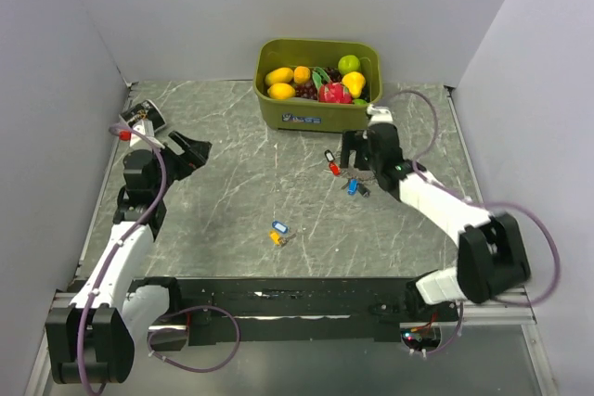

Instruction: Put the keys on the keyring

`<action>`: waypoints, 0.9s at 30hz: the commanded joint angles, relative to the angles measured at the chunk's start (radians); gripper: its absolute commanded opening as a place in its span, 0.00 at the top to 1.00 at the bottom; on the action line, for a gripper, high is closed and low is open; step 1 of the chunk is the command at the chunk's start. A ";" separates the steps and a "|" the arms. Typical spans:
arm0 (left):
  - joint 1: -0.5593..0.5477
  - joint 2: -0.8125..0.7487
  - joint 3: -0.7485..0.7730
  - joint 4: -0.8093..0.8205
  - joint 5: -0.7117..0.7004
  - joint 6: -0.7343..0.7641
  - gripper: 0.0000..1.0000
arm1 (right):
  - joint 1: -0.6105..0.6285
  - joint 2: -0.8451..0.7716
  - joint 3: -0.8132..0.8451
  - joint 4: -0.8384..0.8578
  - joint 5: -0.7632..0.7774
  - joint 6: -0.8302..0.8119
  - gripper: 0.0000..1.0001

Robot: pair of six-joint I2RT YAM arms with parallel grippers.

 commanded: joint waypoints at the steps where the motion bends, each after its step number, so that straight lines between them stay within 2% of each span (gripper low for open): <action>1: 0.002 0.035 0.122 -0.033 0.052 -0.044 0.04 | 0.005 0.187 0.161 -0.126 0.031 -0.021 0.00; 6: 0.002 0.005 0.084 0.105 0.155 -0.071 0.04 | 0.006 0.423 0.379 -0.278 0.041 -0.015 0.00; 8: 0.002 -0.017 0.068 0.139 0.180 -0.073 0.04 | 0.005 0.465 0.433 -0.323 0.038 0.003 0.00; 11: 0.002 -0.052 0.062 0.148 0.175 -0.055 0.04 | -0.001 0.514 0.458 -0.340 0.027 0.035 0.00; 21: 0.002 -0.100 0.088 0.108 0.177 -0.021 0.04 | -0.035 0.603 0.455 -0.309 -0.184 0.093 0.06; 27: 0.002 -0.100 0.094 0.100 0.197 -0.024 0.04 | -0.033 0.593 0.403 -0.306 -0.331 0.095 0.18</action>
